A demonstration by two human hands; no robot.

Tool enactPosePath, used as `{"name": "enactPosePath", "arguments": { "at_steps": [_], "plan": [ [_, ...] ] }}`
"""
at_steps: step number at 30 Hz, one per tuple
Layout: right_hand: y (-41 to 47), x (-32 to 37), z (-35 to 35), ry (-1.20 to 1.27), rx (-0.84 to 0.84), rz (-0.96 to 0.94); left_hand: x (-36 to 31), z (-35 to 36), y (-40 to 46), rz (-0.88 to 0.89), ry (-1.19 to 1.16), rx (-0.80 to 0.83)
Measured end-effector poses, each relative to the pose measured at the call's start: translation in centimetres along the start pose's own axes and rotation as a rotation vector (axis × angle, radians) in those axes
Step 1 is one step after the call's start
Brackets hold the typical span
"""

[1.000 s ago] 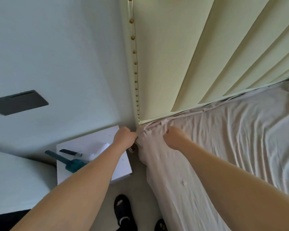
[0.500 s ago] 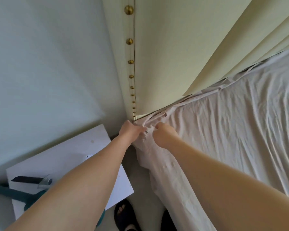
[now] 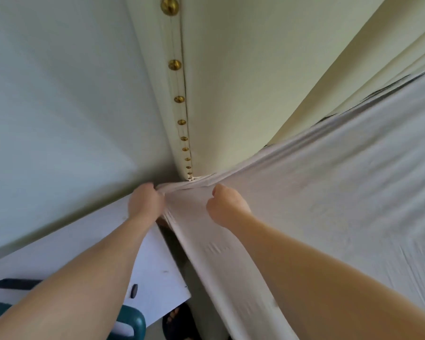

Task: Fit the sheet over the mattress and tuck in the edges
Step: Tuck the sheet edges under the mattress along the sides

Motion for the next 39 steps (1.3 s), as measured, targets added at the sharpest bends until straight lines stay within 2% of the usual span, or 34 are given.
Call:
{"name": "enactPosePath", "arguments": {
  "at_steps": [2,5,7,10,13,14,15,17,18,20,23,26,28,29,30,33,34,36,39],
  "plan": [
    [0.3,0.3,-0.2,-0.015,-0.002,-0.019,-0.1,1.1,-0.3,-0.022,-0.19,0.098],
    [1.4,0.2,0.3,-0.08,0.007,-0.009,-0.1,3.9,0.1,-0.217,-0.716,0.315],
    [1.7,0.1,0.6,0.005,0.018,0.027,0.7,5.4,1.1,-0.231,-0.821,0.383],
    [1.9,0.0,1.0,0.119,0.059,0.084,-1.2,3.3,-1.0,-0.122,-0.758,0.509],
    [2.7,0.8,1.5,0.441,0.22,0.233,-3.1,2.1,-2.4,-0.019,-0.671,0.822],
    [2.3,1.2,2.0,0.523,0.319,0.33,-3.1,2.0,-2.4,0.022,-0.532,0.891],
    [2.2,1.3,2.5,0.503,0.407,0.38,-3.1,1.8,-2.6,0.073,-0.323,0.918],
    [1.6,1.7,3.4,0.395,0.47,0.351,-3.3,1.4,-2.7,0.177,0.071,0.857],
    [1.5,1.7,3.6,0.403,0.429,0.29,-3.5,1.0,-2.6,0.231,0.161,0.799],
    [2.5,1.5,3.9,0.576,0.271,0.163,-3.6,0.4,-1.5,0.295,0.205,0.653],
    [3.3,3.0,4.4,0.883,0.151,0.122,-2.8,-1.3,0.7,0.3,0.312,0.394],
    [3.8,4.6,5.1,0.903,0.069,0.035,-2.2,-1.8,2.4,0.283,0.387,0.22],
    [4.4,4.7,5.7,0.736,0.124,0.011,-1.8,-0.5,2.7,0.211,0.412,0.187],
    [4.7,4.8,5.3,0.572,0.119,-0.002,-1.7,0.6,2.6,0.171,0.411,0.183],
    [5.1,4.7,4.6,0.313,0.041,-0.055,-1.6,1.9,2.3,0.149,0.406,0.18],
    [4.4,3.4,1.8,-0.212,-0.195,-0.201,-2.1,4.7,1.4,0.097,0.325,0.173],
    [4.0,2.4,1.0,-0.313,-0.281,-0.243,-2.1,5.0,1.4,0.067,0.27,0.161],
    [4.0,-0.2,0.3,-0.481,-0.313,-0.307,-1.7,4.7,1.8,-0.018,0.138,0.112],
    [5.4,-2.7,0.1,-0.562,-0.192,-0.366,-1.5,3.9,1.8,-0.113,-0.081,-0.005]
  ]
}}
Point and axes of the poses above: each hand's wrist, its own y-axis towards the middle knuckle, its own z-axis out of the palm, x = y × z, the point moved 4 cm from there along y, towards the middle knuckle, and after that the axes turned 7 degrees about x, right-handed, at the moved point
